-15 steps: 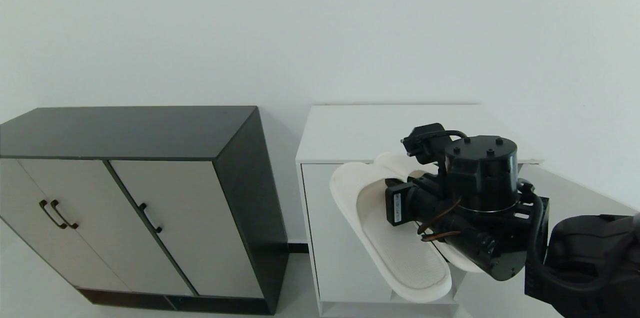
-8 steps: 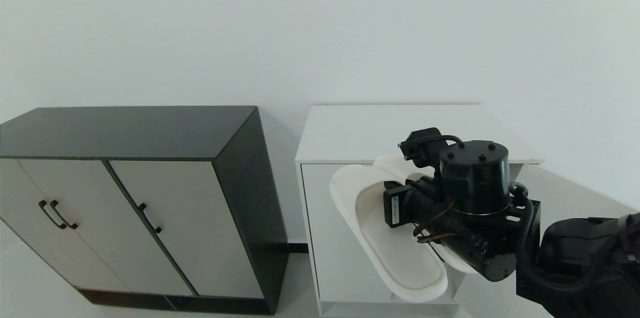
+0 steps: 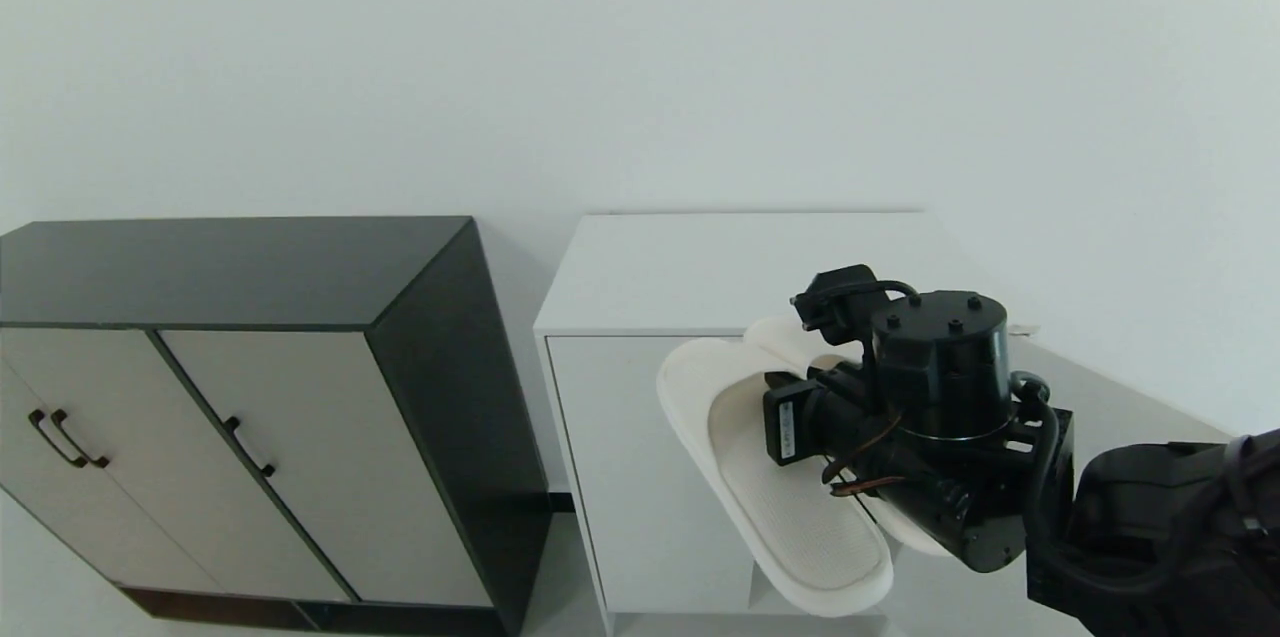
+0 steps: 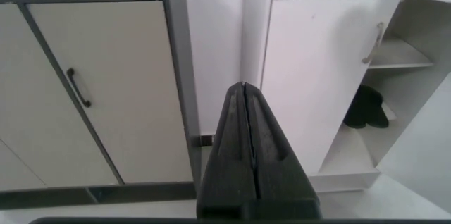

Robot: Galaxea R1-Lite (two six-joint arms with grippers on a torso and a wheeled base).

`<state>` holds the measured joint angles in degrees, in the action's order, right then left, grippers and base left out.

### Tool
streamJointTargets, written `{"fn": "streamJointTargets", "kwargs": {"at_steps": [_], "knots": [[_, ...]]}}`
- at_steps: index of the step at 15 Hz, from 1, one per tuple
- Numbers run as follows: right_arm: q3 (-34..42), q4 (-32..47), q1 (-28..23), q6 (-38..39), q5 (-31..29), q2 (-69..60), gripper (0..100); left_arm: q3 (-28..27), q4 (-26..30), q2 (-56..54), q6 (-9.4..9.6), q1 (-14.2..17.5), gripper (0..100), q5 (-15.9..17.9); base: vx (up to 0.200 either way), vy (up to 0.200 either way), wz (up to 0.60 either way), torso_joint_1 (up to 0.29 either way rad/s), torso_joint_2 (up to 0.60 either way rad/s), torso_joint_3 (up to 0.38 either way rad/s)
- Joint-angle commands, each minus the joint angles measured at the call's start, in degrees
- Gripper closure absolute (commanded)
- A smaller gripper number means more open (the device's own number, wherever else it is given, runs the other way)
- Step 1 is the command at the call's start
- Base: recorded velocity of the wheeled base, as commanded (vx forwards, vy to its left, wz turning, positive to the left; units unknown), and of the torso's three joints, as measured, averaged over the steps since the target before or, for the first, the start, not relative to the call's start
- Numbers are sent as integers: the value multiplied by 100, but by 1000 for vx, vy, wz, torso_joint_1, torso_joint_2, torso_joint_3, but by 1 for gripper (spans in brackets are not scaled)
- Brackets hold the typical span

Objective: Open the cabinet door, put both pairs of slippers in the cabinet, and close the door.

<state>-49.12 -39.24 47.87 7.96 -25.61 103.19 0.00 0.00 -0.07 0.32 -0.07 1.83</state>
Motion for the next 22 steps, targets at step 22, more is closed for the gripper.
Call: {"fn": "streamJointTargets", "kwargs": {"at_steps": [22], "knots": [[368, -699, 108, -67, 4, 25, 100, 0, 0, 7, -5, -1, 100, 2, 0, -91, 0, 2, 1, 0]]}}
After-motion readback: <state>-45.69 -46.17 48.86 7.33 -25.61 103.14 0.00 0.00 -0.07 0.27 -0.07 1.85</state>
